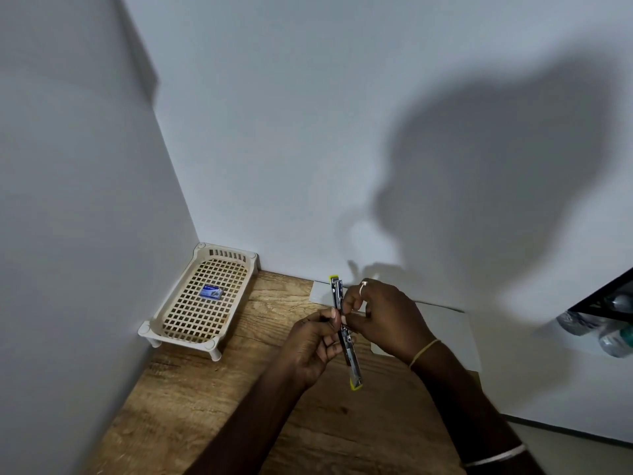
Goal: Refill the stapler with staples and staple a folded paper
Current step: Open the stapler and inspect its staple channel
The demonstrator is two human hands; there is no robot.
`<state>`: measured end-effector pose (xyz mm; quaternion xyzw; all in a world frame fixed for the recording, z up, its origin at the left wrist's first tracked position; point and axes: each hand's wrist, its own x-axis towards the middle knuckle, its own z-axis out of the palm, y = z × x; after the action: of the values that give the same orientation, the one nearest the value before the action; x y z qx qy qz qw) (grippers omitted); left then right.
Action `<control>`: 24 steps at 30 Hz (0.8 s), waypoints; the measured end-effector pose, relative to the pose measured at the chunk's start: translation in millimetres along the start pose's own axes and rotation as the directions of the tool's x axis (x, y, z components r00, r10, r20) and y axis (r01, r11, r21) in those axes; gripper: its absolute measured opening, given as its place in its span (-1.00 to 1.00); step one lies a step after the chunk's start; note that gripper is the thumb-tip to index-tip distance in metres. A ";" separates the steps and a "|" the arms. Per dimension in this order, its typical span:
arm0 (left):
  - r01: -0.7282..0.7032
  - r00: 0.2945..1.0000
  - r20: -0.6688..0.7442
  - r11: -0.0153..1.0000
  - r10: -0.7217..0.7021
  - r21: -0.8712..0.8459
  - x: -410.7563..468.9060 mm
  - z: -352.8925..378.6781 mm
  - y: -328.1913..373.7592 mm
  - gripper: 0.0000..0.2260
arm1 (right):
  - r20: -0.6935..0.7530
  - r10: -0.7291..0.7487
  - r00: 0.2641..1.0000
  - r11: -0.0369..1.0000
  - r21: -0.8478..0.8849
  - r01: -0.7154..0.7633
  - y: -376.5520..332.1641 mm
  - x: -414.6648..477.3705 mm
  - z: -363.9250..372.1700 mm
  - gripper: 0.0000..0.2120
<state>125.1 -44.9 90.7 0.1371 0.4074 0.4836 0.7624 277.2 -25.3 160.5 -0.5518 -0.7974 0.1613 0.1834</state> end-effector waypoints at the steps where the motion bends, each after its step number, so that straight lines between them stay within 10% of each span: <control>1: 0.000 1.000 -0.002 1.000 0.000 0.002 0.2 -0.1 -0.1 -0.73 | -0.007 -0.002 1.000 1.000 -0.004 0.002 0.9 -0.9 0.6 -0.87; 24: 0.066 0.998 -0.001 0.997 -0.066 0.036 0.4 -4.9 -5.0 -0.79 | 0.078 -0.039 0.996 0.995 0.089 0.032 9.8 0.2 1.9 -0.82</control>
<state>124.6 -48.0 84.4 0.1375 0.4205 0.4508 0.7753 284.2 -21.9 154.3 -0.5219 -0.8060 0.2149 0.1783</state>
